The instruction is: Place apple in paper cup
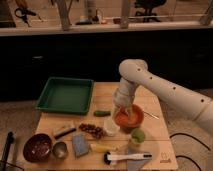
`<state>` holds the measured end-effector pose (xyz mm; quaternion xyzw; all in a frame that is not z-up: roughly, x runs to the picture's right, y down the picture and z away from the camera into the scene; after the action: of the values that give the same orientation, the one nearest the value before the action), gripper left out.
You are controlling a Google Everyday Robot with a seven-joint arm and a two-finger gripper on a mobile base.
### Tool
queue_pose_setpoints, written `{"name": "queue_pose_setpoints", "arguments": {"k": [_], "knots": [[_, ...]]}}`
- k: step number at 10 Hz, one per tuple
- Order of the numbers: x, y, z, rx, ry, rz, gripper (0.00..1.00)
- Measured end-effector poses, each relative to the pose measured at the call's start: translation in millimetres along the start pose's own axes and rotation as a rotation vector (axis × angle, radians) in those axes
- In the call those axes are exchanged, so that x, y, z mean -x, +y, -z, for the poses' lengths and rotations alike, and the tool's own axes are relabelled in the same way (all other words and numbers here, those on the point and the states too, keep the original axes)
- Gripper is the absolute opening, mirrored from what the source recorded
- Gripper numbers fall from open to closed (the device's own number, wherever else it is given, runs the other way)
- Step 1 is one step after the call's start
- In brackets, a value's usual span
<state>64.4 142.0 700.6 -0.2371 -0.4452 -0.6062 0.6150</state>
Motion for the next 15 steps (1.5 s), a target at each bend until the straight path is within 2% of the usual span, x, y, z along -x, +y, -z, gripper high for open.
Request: {"name": "queue_pose_setpoints", "arguments": {"k": [2, 4, 6, 15], "knots": [[-2.1, -4.2, -1.8, -0.005, 0.003, -0.002, 0.39], [-2.8, -6.1, -2.6, -0.01, 0.005, -0.007, 0.62], [-2.3, -6.8, -3.3, -0.01, 0.003, -0.008, 0.78], [-4.8, -7.9, -0.7, -0.008, -0.007, -0.016, 0.8]]}}
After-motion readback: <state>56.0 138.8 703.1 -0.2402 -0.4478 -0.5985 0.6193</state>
